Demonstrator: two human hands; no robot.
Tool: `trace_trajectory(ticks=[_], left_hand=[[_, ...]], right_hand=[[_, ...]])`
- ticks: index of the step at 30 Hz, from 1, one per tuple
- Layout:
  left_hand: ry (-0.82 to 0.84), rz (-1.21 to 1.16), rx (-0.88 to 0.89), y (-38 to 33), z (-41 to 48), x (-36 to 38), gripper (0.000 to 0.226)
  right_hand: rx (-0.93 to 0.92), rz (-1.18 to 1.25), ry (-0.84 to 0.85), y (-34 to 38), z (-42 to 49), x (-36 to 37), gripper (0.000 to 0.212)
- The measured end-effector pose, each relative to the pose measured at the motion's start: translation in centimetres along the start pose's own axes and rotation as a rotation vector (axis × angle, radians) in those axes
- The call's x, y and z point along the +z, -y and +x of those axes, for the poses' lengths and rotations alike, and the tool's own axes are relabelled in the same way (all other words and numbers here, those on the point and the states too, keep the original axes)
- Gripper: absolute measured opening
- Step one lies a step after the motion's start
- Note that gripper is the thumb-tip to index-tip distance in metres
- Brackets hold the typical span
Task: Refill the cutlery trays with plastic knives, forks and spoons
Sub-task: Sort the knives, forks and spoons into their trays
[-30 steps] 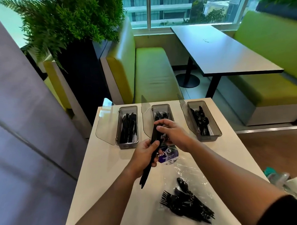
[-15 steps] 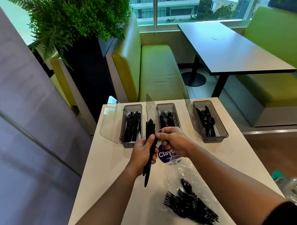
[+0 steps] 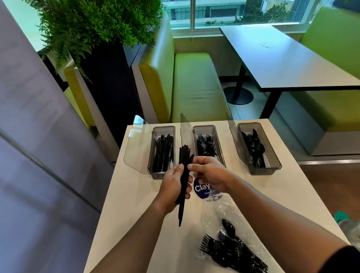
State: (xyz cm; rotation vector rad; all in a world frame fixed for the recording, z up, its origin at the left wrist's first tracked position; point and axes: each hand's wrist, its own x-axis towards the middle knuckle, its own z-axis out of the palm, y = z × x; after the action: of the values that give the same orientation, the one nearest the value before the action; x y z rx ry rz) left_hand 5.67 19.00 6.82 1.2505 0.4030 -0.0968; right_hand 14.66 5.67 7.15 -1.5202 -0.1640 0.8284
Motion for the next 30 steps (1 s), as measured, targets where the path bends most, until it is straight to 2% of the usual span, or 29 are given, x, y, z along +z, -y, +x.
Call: trace_trajectory(ticks=[3,6,9,13,18,24,27,30], left_hand=[[0.012,-0.063,-0.013,0.0,0.1,0.0,0.034],[-0.007,-0.044,0.026,0.0,0.4,-0.3,0.03],[-0.099,-0.096,0.127,-1.0,1.1,-0.9,0.025],[-0.258,-0.166,0.24,-3.0,2.0,-2.3,0.02],[-0.353,-0.063,0.339,-3.8,2.6,-3.5,0.014],[-0.285,0.015,0.325,-2.0,1.9,-3.5,0.012],[-0.302,0.141,0.297,-0.5,1.8,-3.8,0.012],[-0.272,0.175,0.234,-0.2,1.5,-3.9,0.014]], right_hand=[[-0.026,0.004,0.01,-0.1,0.2,0.7,0.016],[-0.028,0.016,0.025,0.1,0.1,1.5,0.024],[0.057,0.082,0.089,-0.1,-0.3,1.8,0.031],[0.219,0.038,0.258,-1.3,-0.4,2.3,0.038],[0.354,-0.009,0.411,-1.6,-0.6,4.1,0.041],[0.299,0.041,0.311,-0.4,0.4,5.6,0.031],[0.275,0.025,0.27,0.1,1.0,5.8,0.03],[0.279,0.026,0.204,0.2,1.2,6.2,0.02]])
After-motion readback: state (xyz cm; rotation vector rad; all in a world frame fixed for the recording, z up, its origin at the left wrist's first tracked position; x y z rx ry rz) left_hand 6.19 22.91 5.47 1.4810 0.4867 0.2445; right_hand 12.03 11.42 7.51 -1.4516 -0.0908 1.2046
